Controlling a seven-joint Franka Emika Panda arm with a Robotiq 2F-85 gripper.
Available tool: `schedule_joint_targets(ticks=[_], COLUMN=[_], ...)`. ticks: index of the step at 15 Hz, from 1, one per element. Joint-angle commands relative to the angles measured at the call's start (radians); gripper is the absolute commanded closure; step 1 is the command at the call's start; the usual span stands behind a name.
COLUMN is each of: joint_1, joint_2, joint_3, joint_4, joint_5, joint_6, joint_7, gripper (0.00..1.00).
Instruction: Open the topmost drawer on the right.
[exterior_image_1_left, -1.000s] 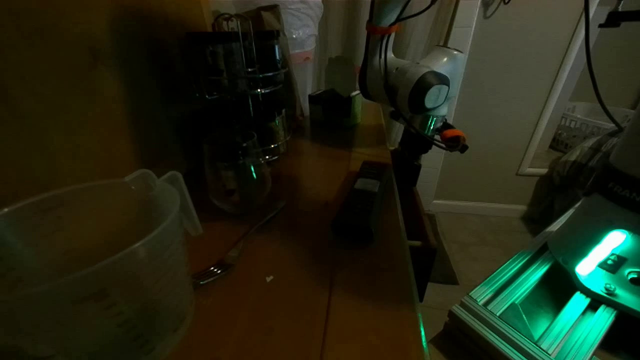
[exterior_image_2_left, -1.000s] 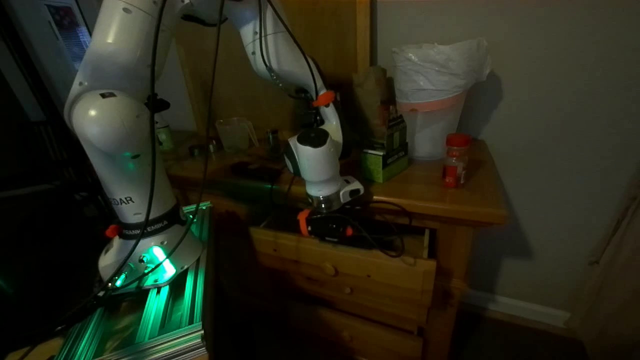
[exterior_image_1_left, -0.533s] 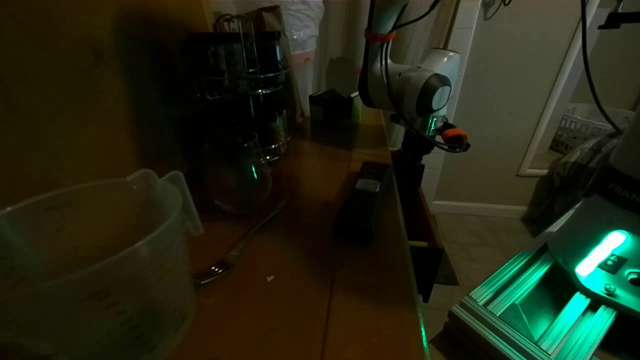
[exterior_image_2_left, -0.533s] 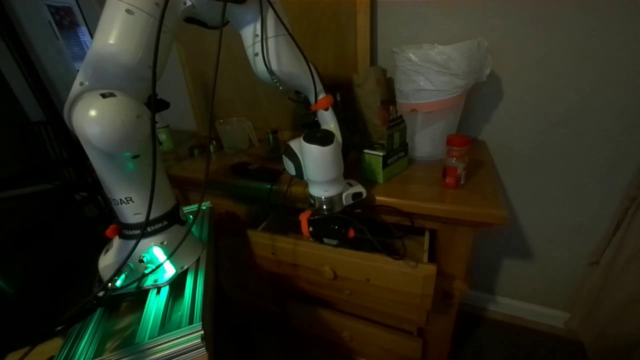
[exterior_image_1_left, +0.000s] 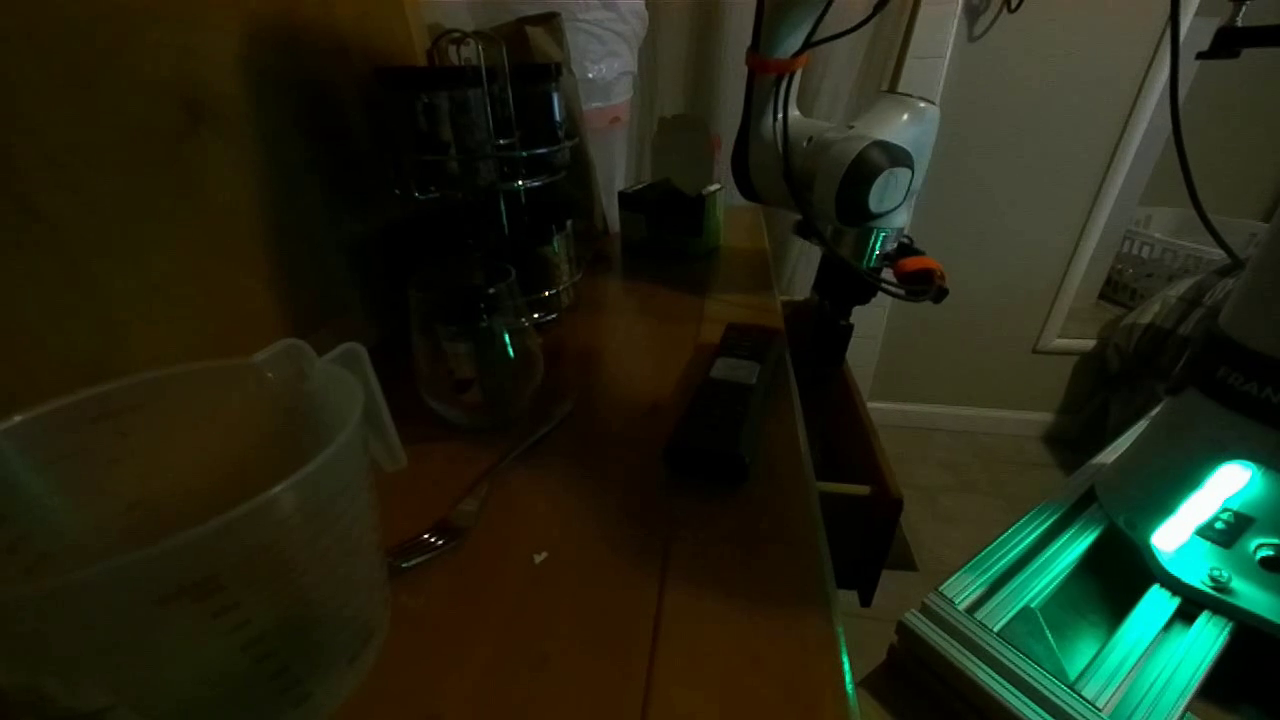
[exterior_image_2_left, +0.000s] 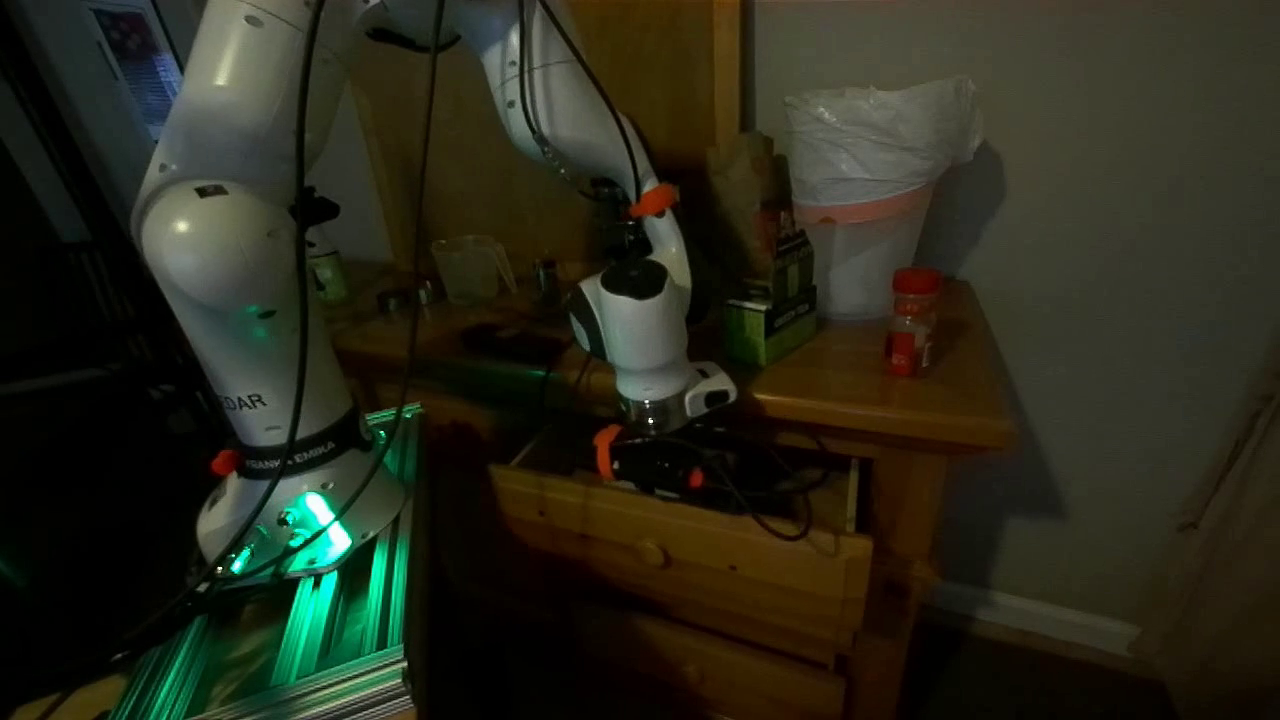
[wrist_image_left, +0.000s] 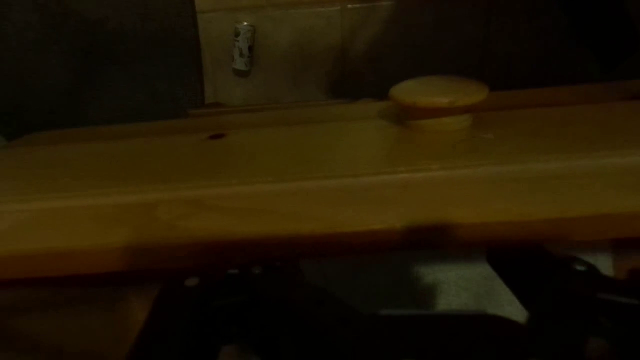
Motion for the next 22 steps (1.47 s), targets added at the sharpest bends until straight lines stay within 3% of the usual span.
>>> schedule_joint_targets(ticks=[1,5,8,14,15,16,21,22], joint_1=[-0.06,-0.067,-0.087,-0.114,-0.224,-0.242,-0.417,-0.334], joint_2=[-0.037,-0.036,-0.082,-0.213,-0.28,-0.316,-0.519,-0.552], joint_3=[-0.05,-0.074,-0.08,-0.216,-0.148,-0.162,-0.133,-0.232], joint_4=[-0.025,-0.016,-0.009,-0.089,-0.102,-0.124,-0.235,-0.247], joint_5=[0.083,0.135,0.282,0.459,0.472,0.487,0.417,0.365], joint_6=[-0.007,-0.009,-0.075,-0.215,-0.188,-0.195,-0.167,-0.18], joint_7=[-0.065,-0.099,-0.211,-0.363,-0.422,-0.458,-0.556,-0.511], gripper=[0.0,0.0,0.0,0.0,0.0,0.0,0.0,0.0])
